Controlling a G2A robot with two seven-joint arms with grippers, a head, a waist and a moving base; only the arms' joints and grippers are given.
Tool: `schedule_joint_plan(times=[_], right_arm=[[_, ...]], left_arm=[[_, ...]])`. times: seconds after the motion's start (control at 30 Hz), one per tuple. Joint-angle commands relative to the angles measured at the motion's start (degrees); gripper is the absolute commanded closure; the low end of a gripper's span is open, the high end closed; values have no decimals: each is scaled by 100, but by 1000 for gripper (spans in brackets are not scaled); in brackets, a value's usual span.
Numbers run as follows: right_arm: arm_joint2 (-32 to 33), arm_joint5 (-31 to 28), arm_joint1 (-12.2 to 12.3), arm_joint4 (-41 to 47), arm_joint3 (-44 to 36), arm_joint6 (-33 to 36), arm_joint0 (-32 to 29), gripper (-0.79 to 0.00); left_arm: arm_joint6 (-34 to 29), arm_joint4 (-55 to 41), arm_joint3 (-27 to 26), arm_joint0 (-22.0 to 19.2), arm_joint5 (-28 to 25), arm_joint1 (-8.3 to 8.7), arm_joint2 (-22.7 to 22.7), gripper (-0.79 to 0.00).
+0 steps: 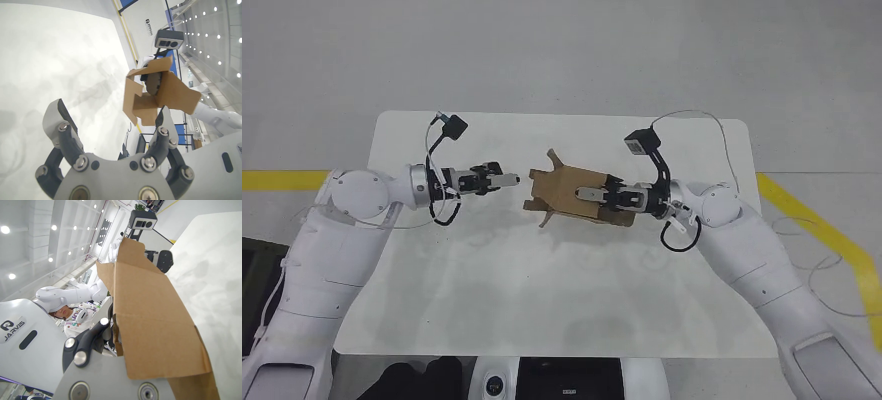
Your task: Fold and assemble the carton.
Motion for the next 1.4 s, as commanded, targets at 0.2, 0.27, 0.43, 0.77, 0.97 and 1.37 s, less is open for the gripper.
schedule_joint_plan(times=[0.2,0.27,0.43,0.77,0.97,1.37], right_arm=[[193,169,222,142,-410,170,-226,0],[156,145,233,162,-430,145,-227,0],[-20,67,222,179,-390,67,-167,0],[-452,-96,134,204,-220,-96,97,0],[-738,-126,69,294,-203,-126,255,0],[-1068,-215,16,414,-51,-215,454,0]], left_arm=[[214,883,-189,43,-299,-4,239,-785],[202,924,-260,68,-325,-8,290,-785],[172,897,-397,103,-309,-16,379,-785],[0,671,-529,82,-307,-25,477,-785],[-8,629,-518,42,-276,-31,515,-785],[40,562,-407,-36,-218,-36,524,-785]])
